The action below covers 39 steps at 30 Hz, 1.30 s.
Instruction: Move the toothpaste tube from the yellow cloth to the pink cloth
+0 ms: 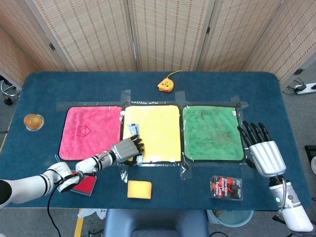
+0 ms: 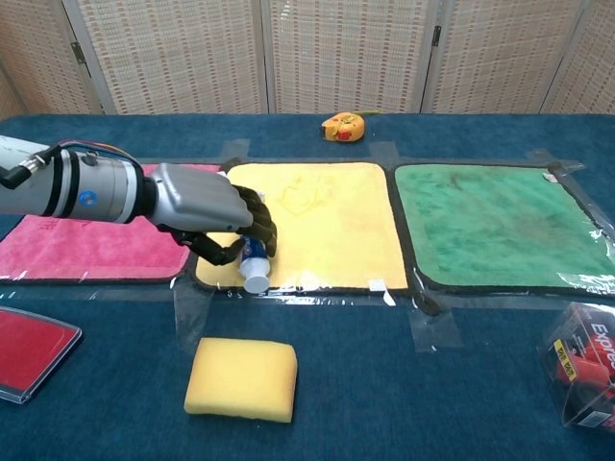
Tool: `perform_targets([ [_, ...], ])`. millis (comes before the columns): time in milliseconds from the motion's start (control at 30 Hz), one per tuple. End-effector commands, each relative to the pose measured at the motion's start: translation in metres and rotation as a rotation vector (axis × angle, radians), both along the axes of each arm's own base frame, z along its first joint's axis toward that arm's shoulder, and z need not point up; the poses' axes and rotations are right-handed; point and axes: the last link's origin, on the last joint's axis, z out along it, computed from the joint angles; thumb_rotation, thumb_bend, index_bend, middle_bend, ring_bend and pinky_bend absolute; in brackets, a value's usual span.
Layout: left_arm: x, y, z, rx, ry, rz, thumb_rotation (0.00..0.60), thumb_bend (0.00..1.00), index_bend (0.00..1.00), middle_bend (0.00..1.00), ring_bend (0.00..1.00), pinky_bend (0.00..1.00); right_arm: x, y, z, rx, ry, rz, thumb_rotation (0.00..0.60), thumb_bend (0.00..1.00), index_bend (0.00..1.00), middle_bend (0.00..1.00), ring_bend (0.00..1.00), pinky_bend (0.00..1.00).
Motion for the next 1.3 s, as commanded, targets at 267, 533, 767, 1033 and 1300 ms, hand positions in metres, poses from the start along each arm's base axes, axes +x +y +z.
perform_targets([
  [267, -0.018, 0.011, 0.016, 0.071, 0.032, 0.037, 0.0, 0.82, 0.25, 0.22, 0.15, 0.0, 0.0, 0.0, 0.0, -0.003, -0.002, 0.005, 0.6, 0.21, 0.01, 0.01, 0.01, 0.0],
  [533, -0.044, 0.022, 0.039, 0.143, 0.052, 0.122, 0.0, 0.82, 0.26, 0.24, 0.18, 0.0, 0.0, 0.001, 0.001, -0.011, -0.01, 0.012, 0.6, 0.21, 0.01, 0.01, 0.0, 0.0],
  [767, -0.069, 0.03, 0.061, 0.21, 0.083, 0.185, 0.0, 0.82, 0.27, 0.24, 0.18, 0.0, 0.0, 0.003, 0.003, -0.02, -0.013, 0.016, 0.6, 0.21, 0.01, 0.01, 0.0, 0.0],
  [1033, -0.091, 0.041, 0.082, 0.283, 0.109, 0.254, 0.0, 0.82, 0.28, 0.24, 0.18, 0.0, -0.001, 0.004, 0.005, -0.032, -0.021, 0.014, 0.6, 0.21, 0.01, 0.01, 0.0, 0.0],
  [1300, -0.085, 0.038, 0.087, 0.304, 0.031, 0.28, 0.0, 0.82, 0.28, 0.24, 0.18, 0.0, -0.003, 0.006, 0.007, -0.038, -0.026, 0.013, 0.6, 0.21, 0.01, 0.01, 0.0, 0.0],
])
